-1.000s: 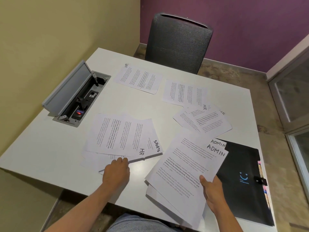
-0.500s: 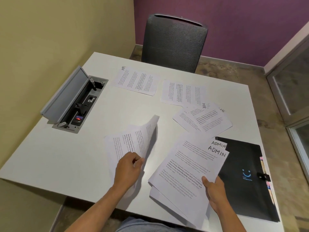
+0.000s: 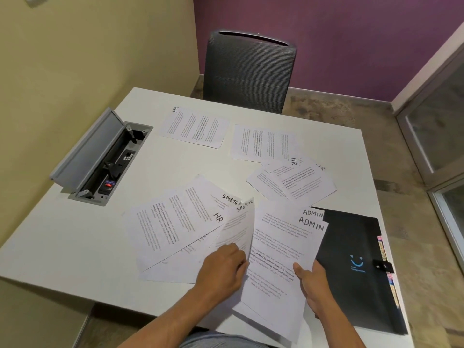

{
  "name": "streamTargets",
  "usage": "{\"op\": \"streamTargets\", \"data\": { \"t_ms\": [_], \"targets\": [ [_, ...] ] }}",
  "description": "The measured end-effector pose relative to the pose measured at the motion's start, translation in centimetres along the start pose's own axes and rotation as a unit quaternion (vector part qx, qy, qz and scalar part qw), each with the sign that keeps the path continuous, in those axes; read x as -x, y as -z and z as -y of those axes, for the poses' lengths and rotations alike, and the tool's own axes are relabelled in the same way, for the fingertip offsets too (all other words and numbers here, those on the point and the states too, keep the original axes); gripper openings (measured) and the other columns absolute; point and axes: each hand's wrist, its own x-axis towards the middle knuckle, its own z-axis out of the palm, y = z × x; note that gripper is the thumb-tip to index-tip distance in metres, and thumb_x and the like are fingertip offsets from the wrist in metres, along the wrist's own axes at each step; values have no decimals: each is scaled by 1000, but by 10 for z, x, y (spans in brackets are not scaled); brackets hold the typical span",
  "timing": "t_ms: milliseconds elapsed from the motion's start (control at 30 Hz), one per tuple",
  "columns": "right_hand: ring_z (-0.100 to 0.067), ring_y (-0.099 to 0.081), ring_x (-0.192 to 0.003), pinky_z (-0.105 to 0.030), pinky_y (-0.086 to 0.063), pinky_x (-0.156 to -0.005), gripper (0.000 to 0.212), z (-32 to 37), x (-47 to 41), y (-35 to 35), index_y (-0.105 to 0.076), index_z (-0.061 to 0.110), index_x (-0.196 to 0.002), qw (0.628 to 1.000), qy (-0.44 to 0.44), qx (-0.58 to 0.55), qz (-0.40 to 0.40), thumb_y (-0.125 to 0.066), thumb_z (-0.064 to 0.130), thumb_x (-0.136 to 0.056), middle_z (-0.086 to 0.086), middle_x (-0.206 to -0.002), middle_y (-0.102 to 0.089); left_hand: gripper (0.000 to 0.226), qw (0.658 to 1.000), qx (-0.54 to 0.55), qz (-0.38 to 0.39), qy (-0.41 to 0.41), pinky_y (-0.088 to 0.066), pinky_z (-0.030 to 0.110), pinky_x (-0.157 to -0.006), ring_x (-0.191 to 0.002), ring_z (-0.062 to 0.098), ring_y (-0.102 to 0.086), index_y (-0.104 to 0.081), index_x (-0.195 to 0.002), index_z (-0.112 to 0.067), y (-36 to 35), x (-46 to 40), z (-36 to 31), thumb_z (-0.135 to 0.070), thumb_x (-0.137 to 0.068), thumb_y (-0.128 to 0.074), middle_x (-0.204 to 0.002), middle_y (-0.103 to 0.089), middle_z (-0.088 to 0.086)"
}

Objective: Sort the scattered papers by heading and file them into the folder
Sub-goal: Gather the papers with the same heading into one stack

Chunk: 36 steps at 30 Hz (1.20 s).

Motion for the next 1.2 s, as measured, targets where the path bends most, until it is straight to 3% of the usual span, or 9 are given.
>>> {"op": "streamTargets", "data": {
  "t_ms": [100, 233, 400, 567, 700, 900, 1033, 1200],
  "targets": [
    [-25, -65, -108, -43, -55, -89, 37, 2, 0, 3, -55, 14, -133, 1000, -3, -4, -3, -54, 1, -98, -4, -123, -67, 31, 999, -10, 9, -40, -48, 28, -52, -70, 13, -57, -63, -77, -20, -7, -7, -16, -38, -91, -42, -79, -59, -6],
    [-29, -67, -107, -48, -56, -90, 36, 3, -1, 4, -56, 12, -132, 1000, -10, -9, -4, -55, 2, -97, -6, -124, -68, 26, 995, -9, 34, -94, -46, 24, -47, -64, 13, -57, -62, -74, -21, -18, -14, -30, -36, -89, -46, -75, -59, -6],
    [-30, -69, -106, -49, -58, -88, 38, 6, 3, 1, -55, 16, -134, 1000, -14, -23, 13, -54, 3, -98, -4, -122, -69, 17, 986, -3, 78, -150, -45, 25, -48, -64, 15, -56, -65, -76, -19, -31, -21, -35, -28, -86, -54, -75, -58, -4],
    [-32, -70, -104, -53, -58, -85, 37, 3, 5, -2, -58, 19, -131, 999, -24, -42, 20, -52, 1, -99, -5, -121, -71, 12, 967, -9, 100, -235, -33, 21, -52, -61, 14, -51, -64, -72, -19, -39, -24, -38, -22, -83, -60, -70, -55, -3],
    [-30, -70, -103, -53, -57, -87, 29, 5, 8, 1, -65, 21, -122, 999, -6, -33, 7, -61, 9, -96, -3, -115, -73, 7, 952, -31, 105, -285, -36, 25, -51, -63, 16, -48, -65, -74, -18, -44, -23, -34, -13, -77, -68, -70, -52, -2],
    [-28, -69, -102, -45, -57, -84, 30, 8, 2, 24, -60, 14, -127, 998, -22, -33, -45, -52, 3, -99, -7, -118, -70, 30, 962, -6, -53, -270, -43, 27, -51, -64, 23, -58, -61, -98, -16, -5, -41, -16, -3, -74, -73, -79, -64, 5],
    [-27, -66, -105, -48, -52, -94, 32, 16, 1, 28, -56, 9, -130, 997, -18, -47, -61, -52, 2, -99, -10, -123, -67, 12, 963, -20, -146, -224, -49, 30, -56, -71, 25, -63, -63, -102, -15, 38, -50, 12, -17, -91, -63, -85, -69, 9],
    [-29, -63, -110, -49, -49, -98, 37, 26, 0, 18, -53, 10, -135, 996, -1, -62, -68, -53, 2, -99, -8, -125, -65, 16, 951, -82, -268, -128, -55, 31, -63, -78, 27, -64, -72, -99, 1, 89, -50, 52, -7, -91, -61, -89, -67, 16]
  ]
}}
